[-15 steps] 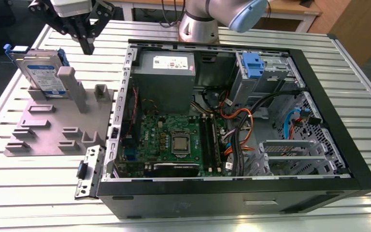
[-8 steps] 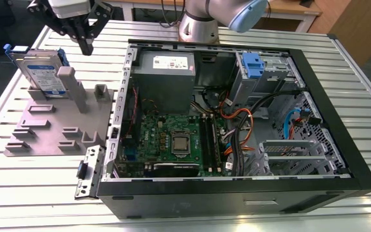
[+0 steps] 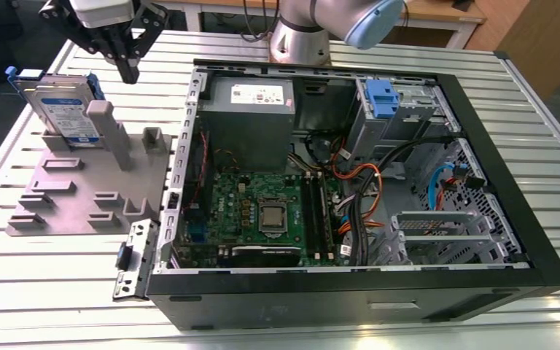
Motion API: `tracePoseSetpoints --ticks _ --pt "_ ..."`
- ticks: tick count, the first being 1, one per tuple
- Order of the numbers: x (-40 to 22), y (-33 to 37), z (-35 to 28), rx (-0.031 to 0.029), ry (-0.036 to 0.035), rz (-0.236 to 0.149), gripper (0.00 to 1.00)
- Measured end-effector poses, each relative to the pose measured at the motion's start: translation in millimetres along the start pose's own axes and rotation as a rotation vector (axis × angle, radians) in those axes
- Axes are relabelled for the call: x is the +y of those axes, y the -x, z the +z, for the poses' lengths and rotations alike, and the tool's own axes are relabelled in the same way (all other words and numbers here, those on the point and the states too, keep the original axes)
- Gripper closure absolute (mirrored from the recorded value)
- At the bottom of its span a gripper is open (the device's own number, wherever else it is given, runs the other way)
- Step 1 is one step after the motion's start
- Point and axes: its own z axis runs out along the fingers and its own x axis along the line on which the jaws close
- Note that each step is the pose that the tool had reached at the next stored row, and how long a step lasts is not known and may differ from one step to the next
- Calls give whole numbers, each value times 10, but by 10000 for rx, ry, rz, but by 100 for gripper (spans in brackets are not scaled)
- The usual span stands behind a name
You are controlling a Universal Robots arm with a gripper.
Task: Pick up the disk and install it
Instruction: 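Reach for the disk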
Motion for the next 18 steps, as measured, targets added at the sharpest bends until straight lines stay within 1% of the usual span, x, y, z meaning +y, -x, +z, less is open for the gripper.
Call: tracePoseSetpoints --ticks 3,7,10,18 --pt "9 -19 1 0 0 -1 89" --pt "39 -88 7 0 0 1 89" --pt "43 -133 10 0 0 0 89" --pt "42 -139 10 0 0 -1 89"
